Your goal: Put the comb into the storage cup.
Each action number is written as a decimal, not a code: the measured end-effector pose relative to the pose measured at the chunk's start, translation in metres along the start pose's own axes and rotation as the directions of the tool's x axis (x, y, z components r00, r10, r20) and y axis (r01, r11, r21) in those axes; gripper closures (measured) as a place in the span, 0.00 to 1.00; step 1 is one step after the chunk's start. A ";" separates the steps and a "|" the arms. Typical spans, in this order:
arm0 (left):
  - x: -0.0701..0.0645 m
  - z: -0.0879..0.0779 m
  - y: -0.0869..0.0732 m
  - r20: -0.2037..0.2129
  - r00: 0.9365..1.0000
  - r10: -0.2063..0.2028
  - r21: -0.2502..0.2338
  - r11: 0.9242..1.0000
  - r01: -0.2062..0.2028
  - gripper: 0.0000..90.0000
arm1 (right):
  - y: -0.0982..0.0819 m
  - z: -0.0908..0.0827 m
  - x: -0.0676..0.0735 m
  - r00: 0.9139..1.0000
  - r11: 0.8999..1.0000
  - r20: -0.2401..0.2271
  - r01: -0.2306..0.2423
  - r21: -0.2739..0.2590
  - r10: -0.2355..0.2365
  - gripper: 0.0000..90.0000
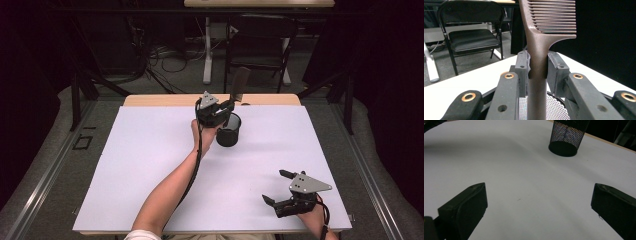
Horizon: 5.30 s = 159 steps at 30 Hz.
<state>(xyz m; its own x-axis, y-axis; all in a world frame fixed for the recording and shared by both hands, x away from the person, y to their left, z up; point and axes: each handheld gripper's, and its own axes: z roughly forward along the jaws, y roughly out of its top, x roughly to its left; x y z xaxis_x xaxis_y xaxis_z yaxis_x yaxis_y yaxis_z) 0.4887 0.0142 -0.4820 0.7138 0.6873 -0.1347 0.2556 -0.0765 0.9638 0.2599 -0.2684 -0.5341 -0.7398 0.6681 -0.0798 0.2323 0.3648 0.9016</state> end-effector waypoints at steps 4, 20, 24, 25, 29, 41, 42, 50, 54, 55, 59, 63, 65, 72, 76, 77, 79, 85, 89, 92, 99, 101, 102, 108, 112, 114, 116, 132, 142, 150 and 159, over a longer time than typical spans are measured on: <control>0.000 0.000 -0.002 -0.005 1.000 0.005 0.018 1.000 -0.005 0.81 | 0.000 0.000 0.000 1.000 1.000 0.000 0.000 0.000 0.000 0.00; 0.001 0.004 -0.007 0.007 1.000 0.025 0.070 0.997 -0.025 0.80 | 0.000 0.000 0.000 1.000 1.000 0.000 0.000 0.001 0.000 0.00; 0.001 0.005 -0.007 0.002 1.000 0.031 0.081 0.996 -0.031 0.80 | 0.000 0.000 0.000 1.000 1.000 0.000 0.001 0.002 -0.001 0.00; 0.000 0.005 -0.008 -0.002 1.000 0.030 0.082 0.996 -0.030 0.80 | 0.000 0.000 0.000 1.000 1.000 0.000 0.000 0.002 0.000 0.00; 0.001 0.005 -0.009 -0.001 0.999 0.033 0.092 0.995 -0.033 0.80 | 0.000 0.000 0.000 1.000 1.000 0.000 0.000 0.002 0.000 0.00; 0.003 0.006 -0.014 -0.011 0.999 0.031 0.114 0.993 -0.030 0.80 | 0.000 0.001 0.000 1.000 1.000 0.000 0.000 0.001 0.000 0.00; 0.003 0.006 -0.014 -0.012 0.999 0.033 0.117 0.993 -0.031 0.80 | 0.000 0.001 0.000 1.000 1.000 0.000 -0.001 0.001 0.001 0.00; 0.002 0.007 -0.016 -0.007 0.999 0.038 0.129 0.991 -0.036 0.80 | 0.000 0.001 0.000 1.000 1.000 -0.002 -0.001 0.001 0.001 0.00; 0.003 0.007 -0.017 -0.003 0.999 0.034 0.133 0.991 -0.034 0.80 | 0.000 0.001 0.000 1.000 1.000 -0.001 0.000 0.001 0.000 0.00; 0.003 0.007 -0.017 -0.003 0.999 0.035 0.135 0.990 -0.034 0.80 | 0.000 0.001 0.000 1.000 1.000 -0.002 0.000 0.003 0.000 0.00; 0.003 0.007 -0.017 -0.003 0.999 0.036 0.139 0.990 -0.035 0.80 | 0.000 0.001 0.000 1.000 1.000 -0.002 0.000 0.001 0.000 0.00; 0.003 0.007 -0.019 -0.003 0.999 0.036 0.145 0.989 -0.036 0.80 | 0.000 0.001 0.000 1.000 1.000 -0.001 0.000 0.002 0.000 0.00; 0.003 0.007 -0.019 -0.001 0.999 0.036 0.145 0.989 -0.035 0.80 | 0.000 0.000 0.000 1.000 1.000 -0.001 0.001 0.002 -0.001 0.00; 0.003 0.008 -0.021 0.001 0.999 0.036 0.149 0.988 -0.036 0.80 | 0.000 0.000 0.000 1.000 1.000 0.000 0.000 0.004 0.000 0.00; 0.003 0.007 -0.021 0.002 0.999 0.037 0.151 0.988 -0.037 0.80 | 0.000 0.000 0.000 1.000 1.000 -0.001 0.000 0.004 0.000 0.00; 0.003 0.007 -0.022 0.002 0.999 0.036 0.152 0.988 -0.036 0.80 | 0.000 0.000 0.000 1.000 1.000 0.000 0.000 0.004 0.000 0.00; 0.003 0.007 -0.022 0.003 0.999 0.036 0.153 0.988 -0.036 0.80 | 0.000 0.000 0.000 1.000 1.000 0.000 0.000 0.004 0.000 0.00; 0.001 0.007 -0.022 0.004 0.999 0.042 0.153 0.987 -0.042 0.80 | 0.000 0.000 0.000 1.000 1.000 0.000 0.001 0.005 -0.001 0.00; 0.001 0.006 -0.023 0.005 0.999 0.047 0.156 0.987 -0.048 0.80 | 0.000 0.000 0.000 1.000 1.000 0.001 0.000 0.004 0.000 0.00; -0.001 0.005 -0.024 0.002 0.998 0.064 0.165 0.984 -0.064 0.80 | 0.000 0.000 0.000 1.000 1.000 0.001 -0.001 0.004 0.001 0.00; -0.007 -0.003 -0.026 0.014 0.995 0.095 0.166 0.981 -0.096 0.65 | 0.000 0.000 0.000 1.000 1.000 0.002 0.000 0.006 0.000 0.00; -0.009 -0.006 -0.024 0.019 0.995 0.098 0.160 0.982 -0.100 0.57 | 0.000 0.000 0.000 1.000 1.000 0.002 -0.001 0.005 0.001 0.00; -0.009 -0.008 -0.023 0.021 0.994 0.107 0.160 0.981 -0.109 0.54 | 0.000 0.000 0.000 1.000 1.000 0.002 0.001 0.006 -0.001 0.00; -0.012 -0.017 -0.018 0.022 0.993 0.114 0.152 0.981 -0.117 0.39 | 0.000 0.001 0.000 1.000 1.000 0.001 0.002 0.007 -0.002 0.00; -0.013 -0.024 -0.014 0.028 0.992 0.120 0.166 0.978 -0.123 0.30 | 0.000 0.001 0.000 1.000 1.000 0.003 -0.001 0.004 0.001 0.00; -0.013 -0.027 -0.011 0.024 0.992 0.121 0.171 0.978 -0.124 0.26 | 0.000 0.000 0.000 1.000 1.000 0.005 -0.005 0.006 0.005 0.00; -0.013 -0.031 -0.009 0.029 0.992 0.124 0.170 0.977 -0.127 0.22 | 0.000 0.000 0.000 1.000 1.000 0.005 -0.004 0.005 0.004 0.00; -0.014 -0.054 -0.004 0.051 0.986 0.159 0.196 0.966 -0.166 0.09 | 0.000 0.001 0.000 1.000 1.000 0.007 -0.002 0.008 0.002 0.00; -0.011 -0.071 -0.008 0.048 0.985 0.168 0.218 0.960 -0.174 0.01 | 0.000 0.001 0.000 1.000 1.000 0.002 0.000 0.007 0.000 0.00; -0.009 -0.084 -0.016 0.041 0.983 0.181 0.242 0.952 -0.186 0.00 | 0.000 0.001 0.000 1.000 1.000 0.000 -0.003 0.004 0.003 0.00; -0.007 -0.103 -0.020 0.024 0.983 0.179 0.253 0.951 -0.180 0.00 | 0.000 0.000 0.001 1.000 1.000 0.003 -0.004 0.005 0.004 0.00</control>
<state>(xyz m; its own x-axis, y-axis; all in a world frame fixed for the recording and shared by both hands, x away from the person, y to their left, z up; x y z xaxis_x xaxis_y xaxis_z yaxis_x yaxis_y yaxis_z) 0.4110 0.0857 -0.4769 0.7637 0.6446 0.0347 0.2800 -0.3792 0.8819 0.2598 -0.2675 -0.5340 -0.7367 0.6718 -0.0774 0.2388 0.3656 0.8996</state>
